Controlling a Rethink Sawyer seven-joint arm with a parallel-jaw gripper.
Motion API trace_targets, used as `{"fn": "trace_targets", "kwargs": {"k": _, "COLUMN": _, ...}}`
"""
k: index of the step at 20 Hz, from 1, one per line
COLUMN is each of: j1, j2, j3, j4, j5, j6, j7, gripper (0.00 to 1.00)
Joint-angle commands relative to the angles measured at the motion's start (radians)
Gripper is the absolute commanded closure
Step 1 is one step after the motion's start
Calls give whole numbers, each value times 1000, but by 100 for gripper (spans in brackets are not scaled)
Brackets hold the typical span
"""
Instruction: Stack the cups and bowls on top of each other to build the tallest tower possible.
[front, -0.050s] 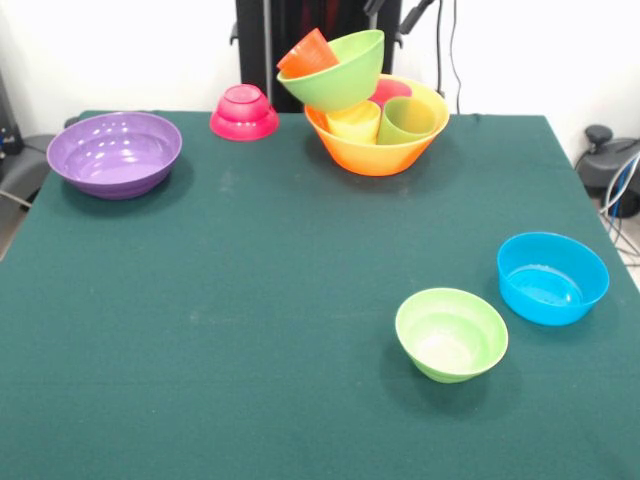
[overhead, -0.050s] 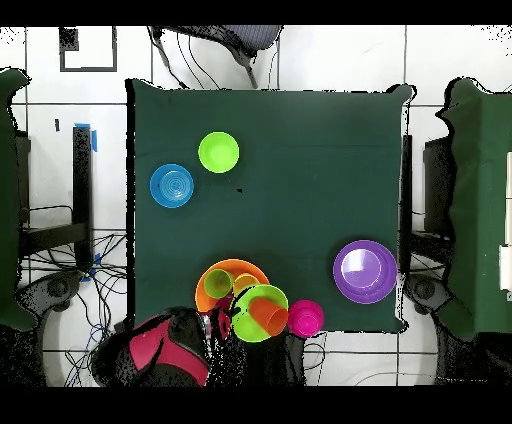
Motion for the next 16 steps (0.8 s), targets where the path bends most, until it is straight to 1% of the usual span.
{"fn": "trace_targets", "kwargs": {"k": 1, "j1": 7, "j2": 42, "j3": 49, "j4": -52, "j5": 50, "j6": -11, "j7": 176, "gripper": 0}}
{"fn": "trace_targets", "kwargs": {"k": 4, "j1": 4, "j2": 47, "j3": 47, "j4": -57, "j5": 47, "j6": -15, "j7": 174, "gripper": 0}}
{"fn": "trace_targets", "kwargs": {"k": 7, "j1": -4, "j2": 31, "j3": 39, "j4": -68, "j5": 38, "j6": 2, "j7": 155, "gripper": 0}}
{"fn": "trace_targets", "kwargs": {"k": 10, "j1": 2, "j2": 10, "j3": 27, "j4": -74, "j5": 33, "j6": 15, "j7": 147, "gripper": 0}}
{"fn": "trace_targets", "kwargs": {"k": 14, "j1": 1, "j2": -43, "j3": 22, "j4": -63, "j5": 37, "j6": -10, "j7": 141, "gripper": 0}}
{"fn": "trace_targets", "kwargs": {"k": 16, "j1": -13, "j2": -84, "j3": 29, "j4": -52, "j5": 46, "j6": -20, "j7": 128, "gripper": 0}}
